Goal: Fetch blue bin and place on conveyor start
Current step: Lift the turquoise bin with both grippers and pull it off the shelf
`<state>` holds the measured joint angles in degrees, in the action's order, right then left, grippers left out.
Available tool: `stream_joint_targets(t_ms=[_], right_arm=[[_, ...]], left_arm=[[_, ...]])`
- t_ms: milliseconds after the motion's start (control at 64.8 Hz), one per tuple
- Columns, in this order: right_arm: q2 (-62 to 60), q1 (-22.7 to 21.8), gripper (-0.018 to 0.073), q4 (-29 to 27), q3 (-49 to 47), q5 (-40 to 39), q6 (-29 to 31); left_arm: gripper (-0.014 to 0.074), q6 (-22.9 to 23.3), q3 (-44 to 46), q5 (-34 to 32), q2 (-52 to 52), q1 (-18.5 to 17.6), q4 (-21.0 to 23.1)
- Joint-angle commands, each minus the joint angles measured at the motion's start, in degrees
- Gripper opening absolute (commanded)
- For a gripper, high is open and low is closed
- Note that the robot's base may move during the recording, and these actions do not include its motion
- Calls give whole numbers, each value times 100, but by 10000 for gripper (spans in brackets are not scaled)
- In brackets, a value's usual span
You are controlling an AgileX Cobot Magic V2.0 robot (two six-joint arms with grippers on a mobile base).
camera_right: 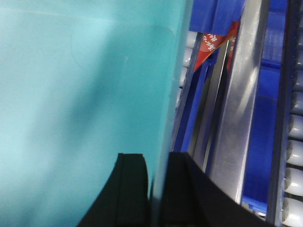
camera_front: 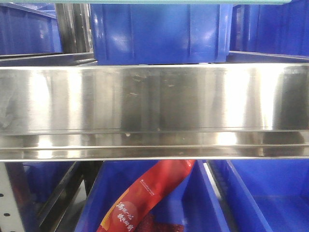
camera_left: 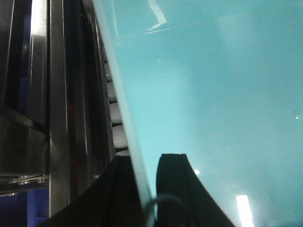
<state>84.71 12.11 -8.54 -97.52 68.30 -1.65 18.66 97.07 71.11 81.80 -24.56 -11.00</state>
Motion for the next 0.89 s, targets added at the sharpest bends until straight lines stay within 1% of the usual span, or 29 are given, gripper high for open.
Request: stream_joint_targets(t_ms=[0, 308, 879], right_arm=[[-30, -6, -153, 164, -37, -76, 106], [-31, -6, -153, 164, -37, -76, 106], [-31, -6, -153, 164, -37, -704, 106]], left_arm=[[-111, -46, 39, -115, 2, 39, 32], [-111, -46, 34, -115, 39, 39, 11], [-111, -46, 34, -115, 39, 39, 11]])
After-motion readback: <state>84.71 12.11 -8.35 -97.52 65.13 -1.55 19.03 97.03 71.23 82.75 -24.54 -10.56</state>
